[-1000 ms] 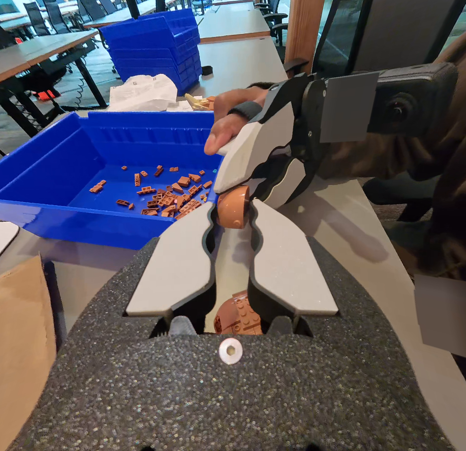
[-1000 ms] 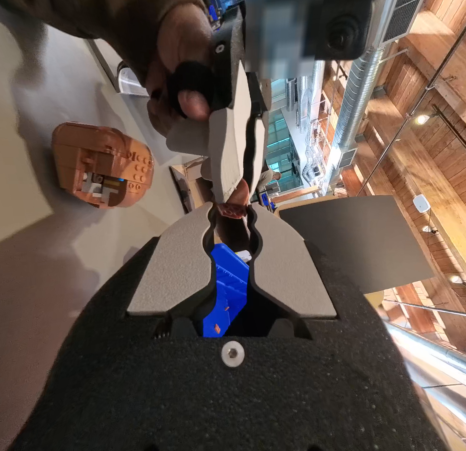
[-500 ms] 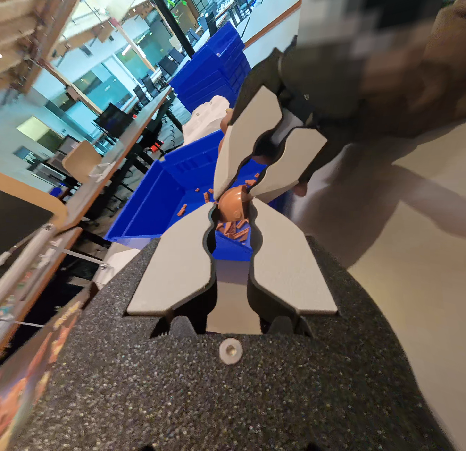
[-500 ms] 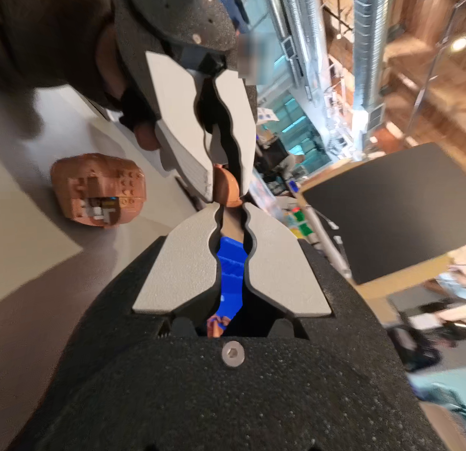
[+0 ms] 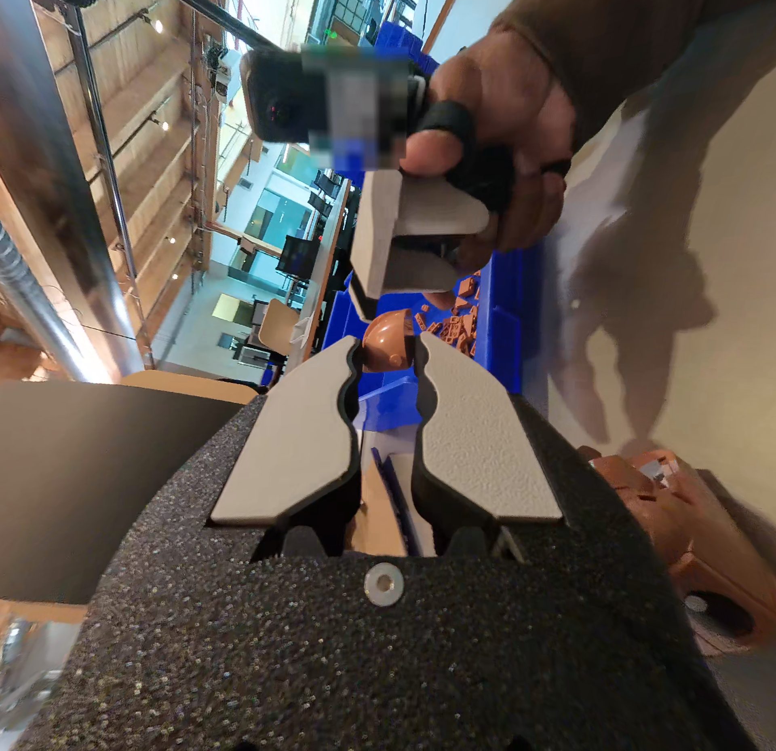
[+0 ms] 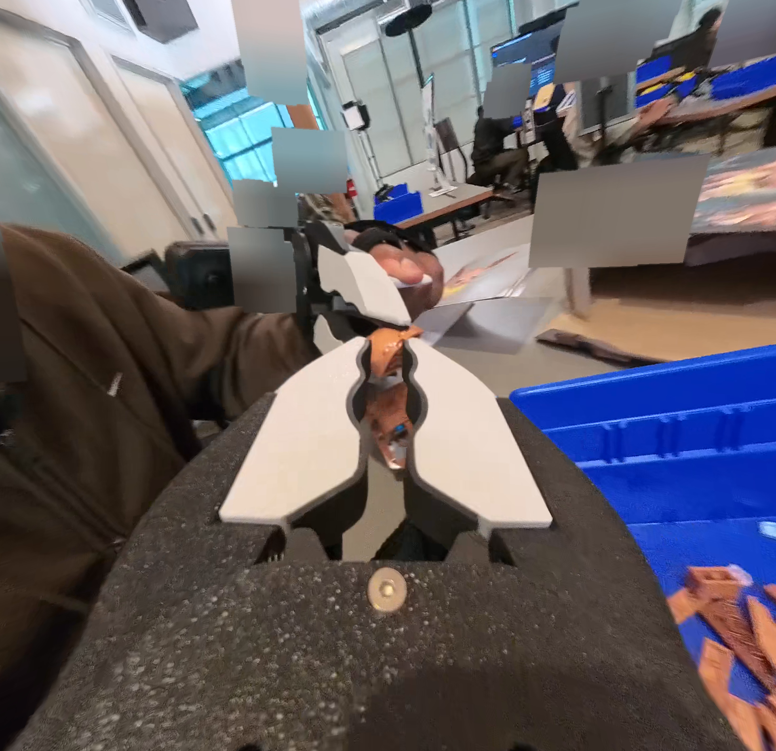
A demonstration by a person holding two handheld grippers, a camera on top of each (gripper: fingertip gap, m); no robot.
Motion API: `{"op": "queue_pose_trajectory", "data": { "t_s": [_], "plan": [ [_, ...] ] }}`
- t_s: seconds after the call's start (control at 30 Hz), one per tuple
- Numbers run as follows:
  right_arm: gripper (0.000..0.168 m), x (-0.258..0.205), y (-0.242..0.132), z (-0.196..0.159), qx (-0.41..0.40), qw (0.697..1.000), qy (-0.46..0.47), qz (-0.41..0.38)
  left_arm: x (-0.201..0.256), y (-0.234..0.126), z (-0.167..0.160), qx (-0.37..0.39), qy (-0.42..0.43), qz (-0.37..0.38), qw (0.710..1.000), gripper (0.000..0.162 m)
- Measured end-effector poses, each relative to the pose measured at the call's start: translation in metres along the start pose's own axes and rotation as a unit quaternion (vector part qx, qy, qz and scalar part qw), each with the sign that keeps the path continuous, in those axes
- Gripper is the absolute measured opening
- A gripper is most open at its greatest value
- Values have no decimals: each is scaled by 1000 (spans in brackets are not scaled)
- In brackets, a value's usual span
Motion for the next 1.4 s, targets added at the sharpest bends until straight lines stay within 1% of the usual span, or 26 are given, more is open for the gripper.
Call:
{"op": "queue_pose_trajectory", "data": {
  "t_s": [0.1, 0.13, 0.33, 0.4, 0.47, 0.63, 0.73, 0.9, 1.0, 1.1, 1.17, 1.2, 1.3, 1.4],
  "plan": [
    [13, -1, 5, -8, -22, 999, 32, 12, 3, 1, 3, 4, 26, 7, 1000, 23],
    [10, -2, 5, -8, -24, 999, 40, 18, 4, 1, 3, 4, 36, 6, 999, 23],
    [8, -8, 5, -8, -10, 992, 105, 69, 5, -3, 12, 20, 104, 32, 994, 23],
    [7, -8, 6, -9, -7, 990, 122, 75, 6, -4, 13, 19, 119, 37, 992, 23],
    [6, -6, 6, -10, -10, 992, 109, 66, 7, -3, 10, 17, 98, 32, 994, 23],
    [5, -12, 5, -6, -18, 998, 34, 47, 3, -5, 13, 58, -18, 7, 998, 23],
    [5, -15, 5, -5, -21, 999, 5, 43, 2, -6, 14, 79, -58, -8, 995, 23],
    [5, -15, 7, -6, -23, 999, -11, 36, 2, -8, 13, 98, -110, -35, 988, 23],
    [10, -14, 7, -4, -28, 997, -72, 7, 0, -6, 7, 90, -150, -47, 983, 23],
    [18, -18, 5, -4, -40, 985, -169, -15, -1, -7, 7, 95, -192, -64, 975, 23],
    [23, -21, 4, -7, -59, 967, -247, -34, 0, -8, 8, 98, -212, -83, 969, 23],
    [26, -22, 5, -8, -69, 955, -284, -44, 1, -8, 10, 101, -223, -95, 965, 23],
    [30, -29, 7, -13, -80, 917, -386, -58, 6, -11, 15, 114, -256, -140, 950, 23],
    [24, -39, 8, -15, -70, 887, -453, -50, 9, -14, 18, 122, -308, -187, 925, 23]
  ]
}}
Point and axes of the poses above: each gripper's, where its closed fingertips meet, y out along the fingers, z out of its top, x = y × z across the jaws, the point moved 3 cm from there along -y, back along the fingers, and after that the axes turned 2 degrees about x, right-handed, at the moved point
